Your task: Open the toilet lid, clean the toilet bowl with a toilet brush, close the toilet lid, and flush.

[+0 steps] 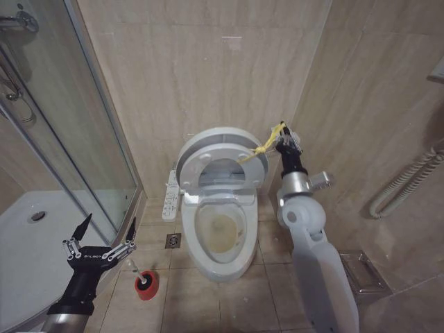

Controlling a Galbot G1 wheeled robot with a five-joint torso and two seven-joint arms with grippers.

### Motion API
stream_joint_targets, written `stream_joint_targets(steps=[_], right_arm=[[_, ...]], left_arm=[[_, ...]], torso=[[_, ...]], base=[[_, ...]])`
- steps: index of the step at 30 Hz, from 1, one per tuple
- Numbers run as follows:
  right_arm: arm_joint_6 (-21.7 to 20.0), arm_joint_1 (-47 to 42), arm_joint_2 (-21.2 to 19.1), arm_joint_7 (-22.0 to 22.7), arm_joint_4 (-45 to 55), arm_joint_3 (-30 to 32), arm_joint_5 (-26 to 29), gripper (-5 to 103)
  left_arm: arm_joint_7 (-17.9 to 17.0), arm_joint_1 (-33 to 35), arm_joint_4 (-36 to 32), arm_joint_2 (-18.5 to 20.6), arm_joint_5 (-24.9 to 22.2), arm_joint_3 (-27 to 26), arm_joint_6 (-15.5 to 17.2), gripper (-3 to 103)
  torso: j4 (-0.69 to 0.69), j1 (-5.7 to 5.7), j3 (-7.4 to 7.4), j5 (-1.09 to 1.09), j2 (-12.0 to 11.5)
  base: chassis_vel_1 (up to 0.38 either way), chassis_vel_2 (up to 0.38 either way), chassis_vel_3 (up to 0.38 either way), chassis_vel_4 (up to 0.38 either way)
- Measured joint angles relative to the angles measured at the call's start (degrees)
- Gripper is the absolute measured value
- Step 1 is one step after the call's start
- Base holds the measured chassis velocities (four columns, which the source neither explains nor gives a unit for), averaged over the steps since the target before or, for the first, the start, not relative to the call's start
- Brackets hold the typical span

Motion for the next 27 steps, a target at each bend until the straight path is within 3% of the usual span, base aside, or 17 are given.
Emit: stream_joint_targets(steps=[9, 15, 18, 27], right_arm=[[0.63, 9.35, -2.03, -1.62, -8.14, -1.69, -2.34, 0], [2.18, 16.12, -3.05, -3.48, -15.66, -3.38, -6.82, 0], [4.73, 22.83, -4.10, -5.77, -22.68, -5.15, -12.57, 0], [9.05, 31.81, -2.25, -7.86, -33.78, -8.64, -19.99, 0]], left_arm=[[0.00, 0.00, 0.00, 0.00, 0.00, 0.00, 0.00, 100], [0.00, 0.00, 0.00, 0.00, 0.00, 0.00, 0.00, 100], [0.00, 0.00, 0.00, 0.00, 0.00, 0.00, 0.00, 100], [0.00, 0.00, 0.00, 0.00, 0.00, 0.00, 0.00, 100]], torso=[[-0.01, 0.00, 0.00, 0.01, 0.00], [-0.01, 0.00, 0.00, 0.02, 0.00], [0.00, 0.00, 0.01, 0.01, -0.01], [-0.02, 0.00, 0.00, 0.01, -0.01]], base=[[0.000, 0.000, 0.000, 0.000], [0.000, 0.000, 0.000, 0.000], [0.000, 0.000, 0.000, 0.000], [0.000, 0.000, 0.000, 0.000]])
